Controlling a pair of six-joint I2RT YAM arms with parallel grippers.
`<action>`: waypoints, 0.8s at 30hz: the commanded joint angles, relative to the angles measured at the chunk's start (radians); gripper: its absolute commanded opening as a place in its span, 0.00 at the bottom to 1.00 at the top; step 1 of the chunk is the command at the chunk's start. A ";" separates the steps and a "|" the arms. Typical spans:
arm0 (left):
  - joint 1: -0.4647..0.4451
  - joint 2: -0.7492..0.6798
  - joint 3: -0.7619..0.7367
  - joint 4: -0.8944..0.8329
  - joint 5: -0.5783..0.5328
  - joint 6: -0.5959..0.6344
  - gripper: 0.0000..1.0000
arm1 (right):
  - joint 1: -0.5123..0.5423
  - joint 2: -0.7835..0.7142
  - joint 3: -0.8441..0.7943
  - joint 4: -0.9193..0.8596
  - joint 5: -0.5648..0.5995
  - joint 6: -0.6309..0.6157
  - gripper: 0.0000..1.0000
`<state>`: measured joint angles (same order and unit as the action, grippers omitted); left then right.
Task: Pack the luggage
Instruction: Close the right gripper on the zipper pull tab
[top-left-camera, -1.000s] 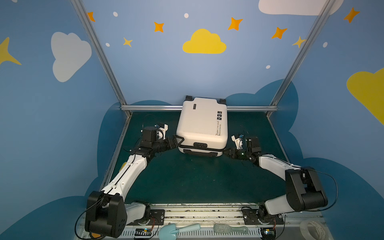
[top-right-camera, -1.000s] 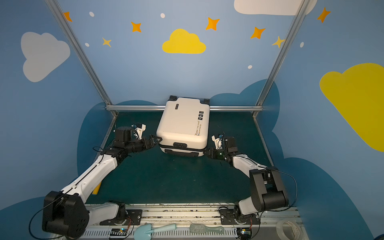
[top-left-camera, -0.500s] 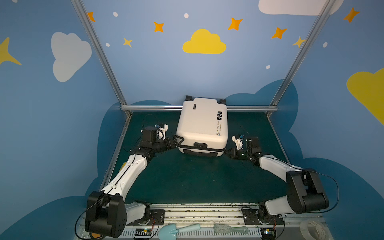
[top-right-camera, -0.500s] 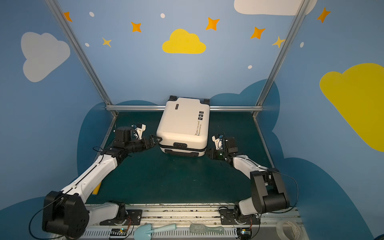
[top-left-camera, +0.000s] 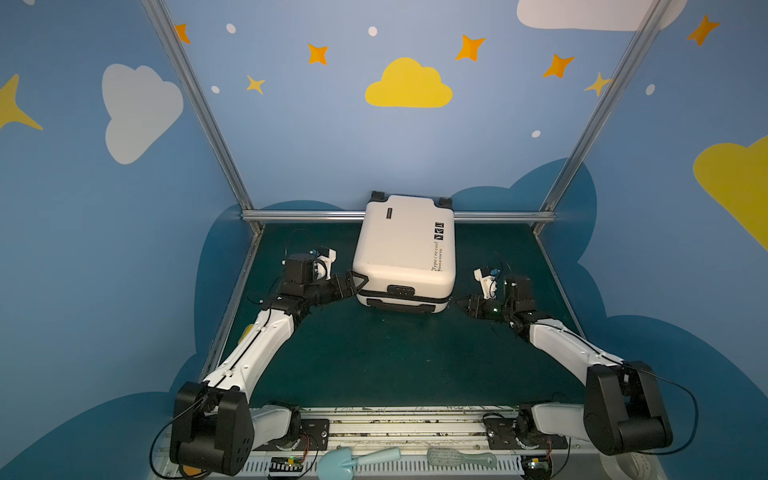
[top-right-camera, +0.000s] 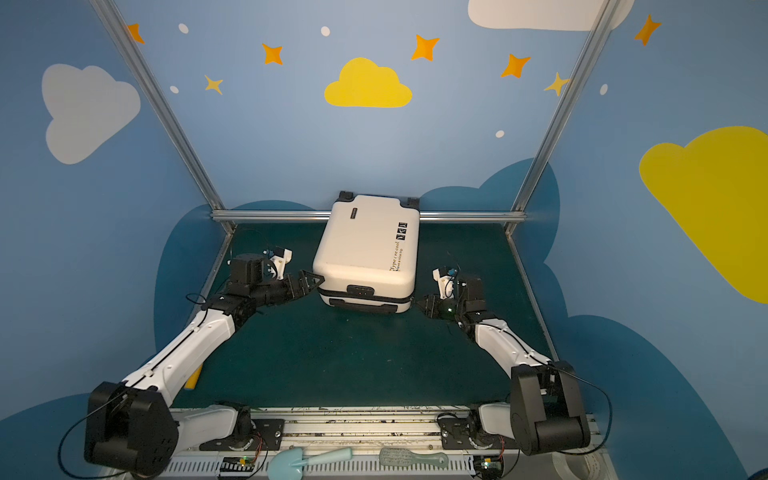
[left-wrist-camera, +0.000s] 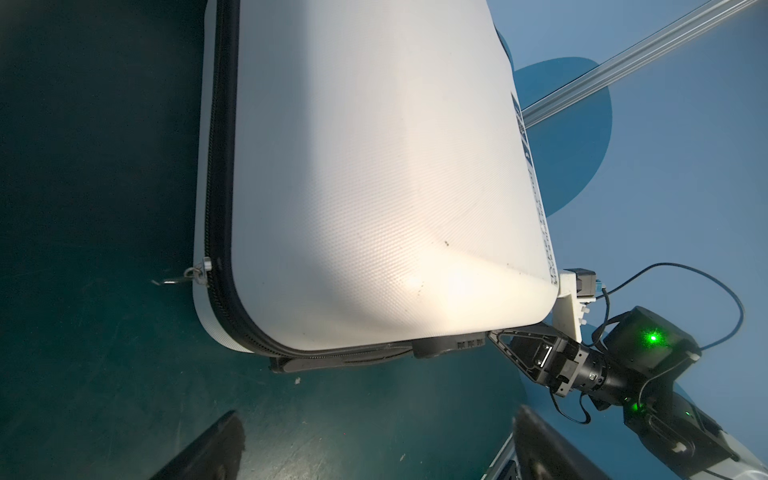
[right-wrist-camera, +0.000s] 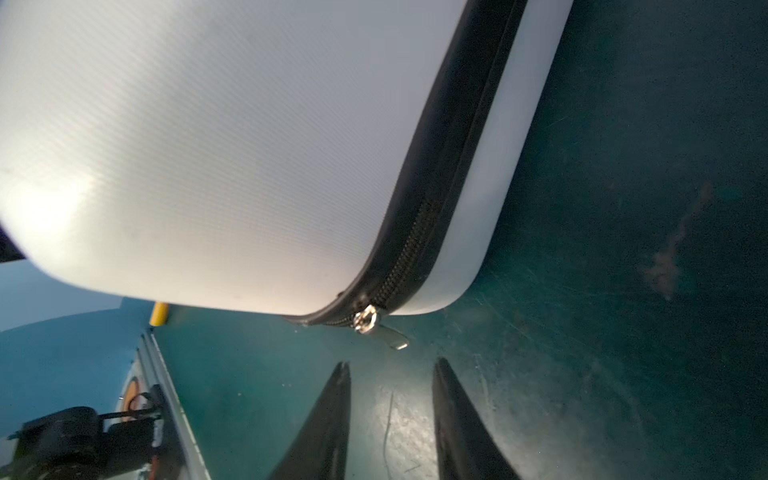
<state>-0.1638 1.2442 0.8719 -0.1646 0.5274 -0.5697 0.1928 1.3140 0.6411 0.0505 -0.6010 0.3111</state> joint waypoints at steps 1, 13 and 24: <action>0.003 -0.017 -0.007 -0.010 -0.005 0.040 1.00 | 0.005 0.026 -0.011 0.056 -0.034 -0.010 0.39; -0.002 -0.067 -0.041 0.013 -0.087 0.057 1.00 | 0.062 0.088 -0.021 0.104 0.063 0.003 0.33; -0.002 -0.021 -0.010 -0.016 -0.032 0.042 1.00 | 0.166 0.056 -0.053 0.149 0.314 0.025 0.25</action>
<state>-0.1646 1.2144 0.8413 -0.1699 0.4755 -0.5282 0.3332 1.3968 0.6048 0.1726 -0.3992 0.3317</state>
